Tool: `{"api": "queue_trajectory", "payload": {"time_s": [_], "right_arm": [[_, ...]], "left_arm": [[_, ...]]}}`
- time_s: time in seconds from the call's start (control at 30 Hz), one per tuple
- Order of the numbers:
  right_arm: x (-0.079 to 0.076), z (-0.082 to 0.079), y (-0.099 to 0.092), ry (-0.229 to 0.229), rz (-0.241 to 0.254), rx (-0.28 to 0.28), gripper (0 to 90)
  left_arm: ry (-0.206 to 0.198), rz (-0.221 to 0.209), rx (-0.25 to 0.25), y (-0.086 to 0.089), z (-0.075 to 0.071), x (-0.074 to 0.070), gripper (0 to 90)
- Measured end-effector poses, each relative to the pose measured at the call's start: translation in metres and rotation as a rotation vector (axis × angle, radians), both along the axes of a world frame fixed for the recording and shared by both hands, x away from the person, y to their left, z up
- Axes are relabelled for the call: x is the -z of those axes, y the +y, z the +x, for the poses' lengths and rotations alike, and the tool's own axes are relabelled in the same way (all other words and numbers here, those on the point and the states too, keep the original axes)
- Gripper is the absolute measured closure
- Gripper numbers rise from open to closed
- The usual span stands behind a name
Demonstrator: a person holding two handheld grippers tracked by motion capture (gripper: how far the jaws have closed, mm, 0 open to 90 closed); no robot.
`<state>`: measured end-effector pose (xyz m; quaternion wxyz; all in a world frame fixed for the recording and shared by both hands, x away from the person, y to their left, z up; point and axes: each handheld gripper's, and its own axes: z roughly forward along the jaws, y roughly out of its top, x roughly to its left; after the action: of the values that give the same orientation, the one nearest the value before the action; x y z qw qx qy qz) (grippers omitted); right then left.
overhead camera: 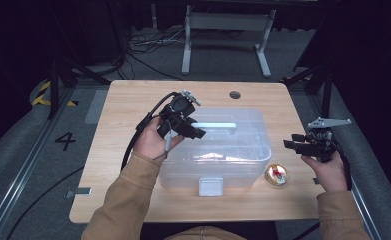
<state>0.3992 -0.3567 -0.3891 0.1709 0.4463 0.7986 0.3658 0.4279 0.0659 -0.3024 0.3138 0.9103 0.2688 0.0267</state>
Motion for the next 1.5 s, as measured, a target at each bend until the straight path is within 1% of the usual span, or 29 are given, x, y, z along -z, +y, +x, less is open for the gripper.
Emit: {"api": "queue_trajectory", "payload": {"time_s": [0.13,0.17,0.23,0.27,0.33,0.4,0.43,0.47,0.6,0.63,0.67,0.73,0.77,0.83,0.93,0.97,1.03,1.17,1.2,1.33,1.4,1.5], "right_arm": [[0.001,0.001,0.001,0.002,0.0,-0.004,52.8],[0.001,0.001,0.001,0.004,-0.001,-0.005,52.8],[0.001,0.0,0.002,0.005,-0.002,-0.008,52.8],[0.001,0.0,0.002,0.004,-0.004,-0.009,52.8],[0.001,0.0,0.003,0.003,-0.005,-0.013,52.8],[0.0,0.0,0.004,0.001,-0.003,-0.017,53.0],[0.0,-0.001,0.004,0.001,0.002,-0.018,53.9],[-0.001,-0.001,0.004,0.005,0.009,-0.024,56.4],[-0.002,-0.002,0.004,0.003,0.02,-0.037,59.1],[-0.003,-0.003,0.003,-0.003,0.041,-0.056,65.1],[-0.003,-0.003,0.003,-0.003,0.041,-0.056,65.1],[-0.004,-0.004,0.002,0.006,0.059,-0.065,67.6],[-0.005,-0.004,0.002,0.006,0.066,-0.076,69.2],[-0.006,-0.005,0.002,0.006,0.076,-0.092,70.8],[-0.008,-0.007,0.001,-0.002,0.092,-0.116,76.2],[-0.008,-0.007,0.001,-0.008,0.097,-0.123,77.4],[-0.009,-0.008,0.001,-0.004,0.116,-0.142,80.4],[-0.01,-0.009,0.003,-0.007,0.121,-0.182,83.8],[-0.01,-0.009,0.003,-0.007,0.121,-0.182,83.8],[-0.012,-0.012,0.007,-0.015,0.118,-0.247,85.5],[-0.014,-0.014,0.007,-0.026,0.113,-0.264,86.0],[-0.018,-0.016,0.006,-0.035,0.119,-0.279,88.3]], "left_arm": [[0.008,0.001,0.002,-0.001,0.002,0.001,53.7],[0.01,-0.002,0.009,-0.001,0.002,0.001,56.7],[-0.041,0.03,0.005,-0.003,-0.003,-0.002,64.0],[-0.058,0.037,0.006,-0.004,-0.005,-0.003,70.0],[-0.07,0.05,0.003,-0.005,-0.006,-0.003,70.7],[-0.069,0.048,-0.001,-0.004,-0.004,-0.003,72.0],[-0.069,0.048,-0.001,-0.004,-0.004,-0.003,72.2],[-0.059,0.037,-0.008,-0.003,-0.002,-0.003,72.3],[-0.062,0.038,-0.008,-0.003,-0.001,-0.004,72.5],[-0.063,0.038,-0.013,-0.003,-0.001,-0.005,72.6],[-0.066,0.036,-0.018,-0.003,-0.001,-0.006,72.6],[-0.075,0.035,-0.024,-0.002,0.0,-0.009,72.5],[-0.072,0.035,-0.028,-0.002,0.001,-0.011,72.5],[-0.074,0.049,-0.029,-0.003,0.002,-0.014,72.4],[-0.081,0.074,-0.028,-0.004,0.004,-0.019,72.2],[-0.081,0.08,-0.029,-0.004,0.005,-0.021,72.2],[-0.08,0.083,-0.031,-0.004,0.007,-0.025,72.1],[-0.076,0.09,-0.033,-0.004,0.01,-0.029,72.1],[-0.076,0.09,-0.033,-0.004,0.01,-0.029,72.1],[-0.073,0.087,-0.041,-0.003,0.014,-0.033,71.9],[-0.074,0.085,-0.047,-0.004,0.016,-0.035,71.7],[-0.07,0.087,-0.054,-0.004,0.02,-0.038,71.5]]}}
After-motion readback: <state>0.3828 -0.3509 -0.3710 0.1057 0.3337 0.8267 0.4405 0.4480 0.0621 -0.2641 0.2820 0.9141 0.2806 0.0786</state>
